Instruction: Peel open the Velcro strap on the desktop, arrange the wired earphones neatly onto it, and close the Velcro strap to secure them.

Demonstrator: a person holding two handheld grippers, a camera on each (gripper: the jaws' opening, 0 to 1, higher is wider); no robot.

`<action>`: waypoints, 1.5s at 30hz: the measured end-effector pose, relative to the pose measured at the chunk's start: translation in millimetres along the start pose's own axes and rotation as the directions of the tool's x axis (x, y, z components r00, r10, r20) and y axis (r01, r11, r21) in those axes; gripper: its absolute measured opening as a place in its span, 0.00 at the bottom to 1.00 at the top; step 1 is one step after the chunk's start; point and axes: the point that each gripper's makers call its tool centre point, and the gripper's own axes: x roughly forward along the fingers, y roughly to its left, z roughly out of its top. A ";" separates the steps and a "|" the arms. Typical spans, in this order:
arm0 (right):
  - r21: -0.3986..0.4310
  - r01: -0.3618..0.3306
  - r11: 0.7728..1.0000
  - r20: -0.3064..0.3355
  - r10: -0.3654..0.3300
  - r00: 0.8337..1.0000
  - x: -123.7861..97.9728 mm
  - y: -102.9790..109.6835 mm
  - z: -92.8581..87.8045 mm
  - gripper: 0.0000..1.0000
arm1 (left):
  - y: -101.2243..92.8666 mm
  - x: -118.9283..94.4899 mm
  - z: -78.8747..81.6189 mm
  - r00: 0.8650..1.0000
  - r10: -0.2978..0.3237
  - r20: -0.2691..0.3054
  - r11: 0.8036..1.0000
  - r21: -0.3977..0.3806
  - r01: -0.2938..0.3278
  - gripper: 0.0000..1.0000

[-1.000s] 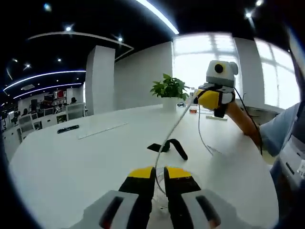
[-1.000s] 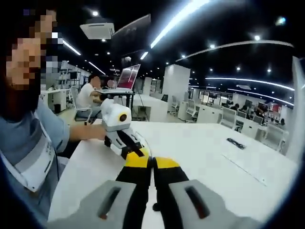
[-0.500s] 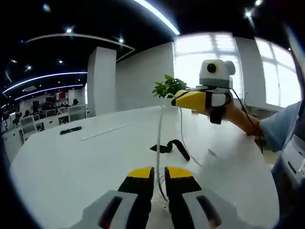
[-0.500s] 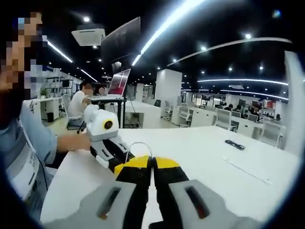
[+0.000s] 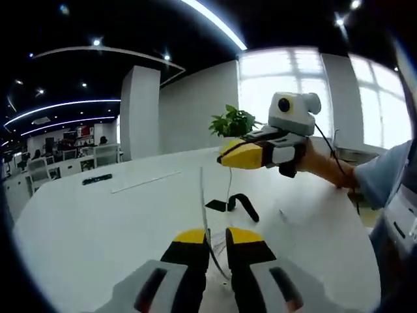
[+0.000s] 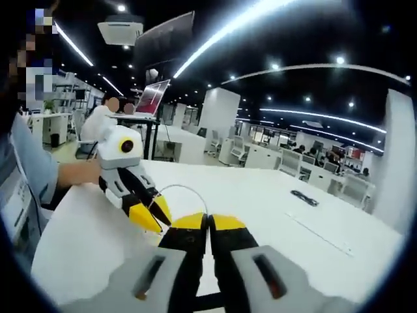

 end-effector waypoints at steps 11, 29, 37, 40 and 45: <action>-0.023 0.015 1.000 -0.096 -0.017 0.995 -17.8 1.9 -38.1 0.04 | -1.7 0.5 3.0 1.000 -0.003 0.011 1.000 0.018 0.003 0.14; 0.040 0.037 0.999 -0.164 -0.030 0.986 -14.7 -3.0 -61.4 0.11 | -1.4 -0.1 9.2 0.999 0.013 0.038 0.999 0.047 -0.015 0.12; 0.042 0.087 0.995 -0.155 -0.080 0.985 -30.0 -12.7 -52.5 0.11 | 2.5 0.8 4.5 0.999 0.024 0.023 0.999 0.032 -0.024 0.07; 0.039 0.080 0.996 -0.146 -0.074 0.986 -35.2 -3.3 -45.8 0.11 | 4.8 1.3 4.8 0.999 0.032 0.025 0.999 0.027 -0.033 0.07; 0.040 0.075 0.996 -0.158 -0.068 0.985 -41.5 9.0 -44.9 0.11 | 4.6 3.2 3.2 0.999 0.033 0.018 0.999 0.023 -0.034 0.06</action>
